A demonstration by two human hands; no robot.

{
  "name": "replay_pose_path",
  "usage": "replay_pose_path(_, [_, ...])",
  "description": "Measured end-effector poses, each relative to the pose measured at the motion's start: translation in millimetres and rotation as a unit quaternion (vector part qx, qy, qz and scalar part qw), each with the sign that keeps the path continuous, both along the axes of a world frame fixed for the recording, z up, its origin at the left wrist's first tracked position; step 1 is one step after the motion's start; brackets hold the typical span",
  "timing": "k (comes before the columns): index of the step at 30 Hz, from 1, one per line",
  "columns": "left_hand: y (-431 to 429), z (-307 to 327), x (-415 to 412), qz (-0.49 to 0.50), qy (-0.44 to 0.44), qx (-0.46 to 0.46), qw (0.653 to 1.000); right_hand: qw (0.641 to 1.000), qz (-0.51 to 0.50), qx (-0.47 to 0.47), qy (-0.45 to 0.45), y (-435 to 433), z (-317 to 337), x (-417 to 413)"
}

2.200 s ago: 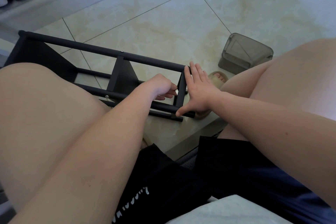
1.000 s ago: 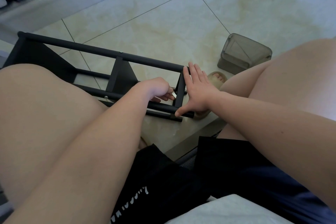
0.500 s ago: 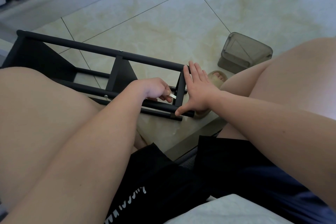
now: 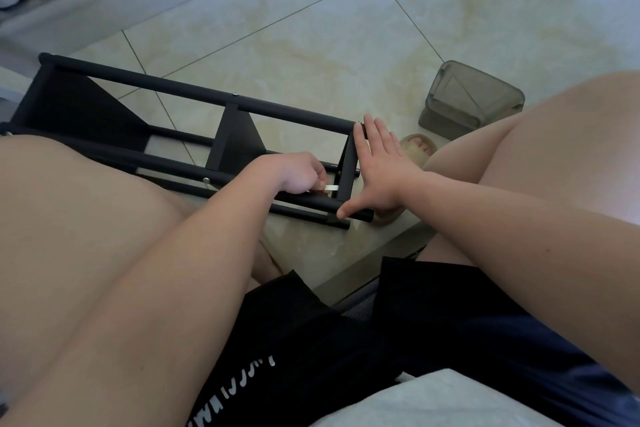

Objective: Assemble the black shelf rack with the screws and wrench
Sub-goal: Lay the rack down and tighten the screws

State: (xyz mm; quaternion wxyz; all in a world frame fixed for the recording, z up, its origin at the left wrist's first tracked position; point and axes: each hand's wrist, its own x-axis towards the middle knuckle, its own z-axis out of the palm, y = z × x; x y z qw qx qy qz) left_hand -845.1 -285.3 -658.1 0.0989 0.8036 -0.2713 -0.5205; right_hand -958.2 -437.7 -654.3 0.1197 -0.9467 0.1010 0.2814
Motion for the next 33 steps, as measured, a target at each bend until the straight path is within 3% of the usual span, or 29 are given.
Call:
replay_pose_path(9, [-1, 2, -1, -0.022, -0.01, 0.007, 1.0, 1.0, -0.001, 0.0, -0.001, 1, -1, 0])
replay_pose_path(16, [-3, 4, 3, 0.039, -0.076, 0.0, 0.996, 1.0, 0.0, 0.0, -0.004, 1, -2, 0])
replay_pose_path(20, [-7, 3, 2, 0.064, -0.063, -0.043, 0.995, 1.0, 0.0, -0.002, -0.006, 1, -2, 0])
replay_pose_path(23, [-11, 0, -1, 0.13, -0.007, -0.081, 0.988, 1.0, 0.001, -0.002, -0.007, 0, -2, 0])
replay_pose_path(27, [-15, -10, -8, 0.274, 0.069, -0.108, 0.953, 1.0, 0.002, -0.004, -0.005, 1, -2, 0])
replay_pose_path(33, [-21, -13, -12, 0.352, 0.036, -0.12, 0.928, 1.0, 0.0, -0.001, -0.007, 1, -1, 0])
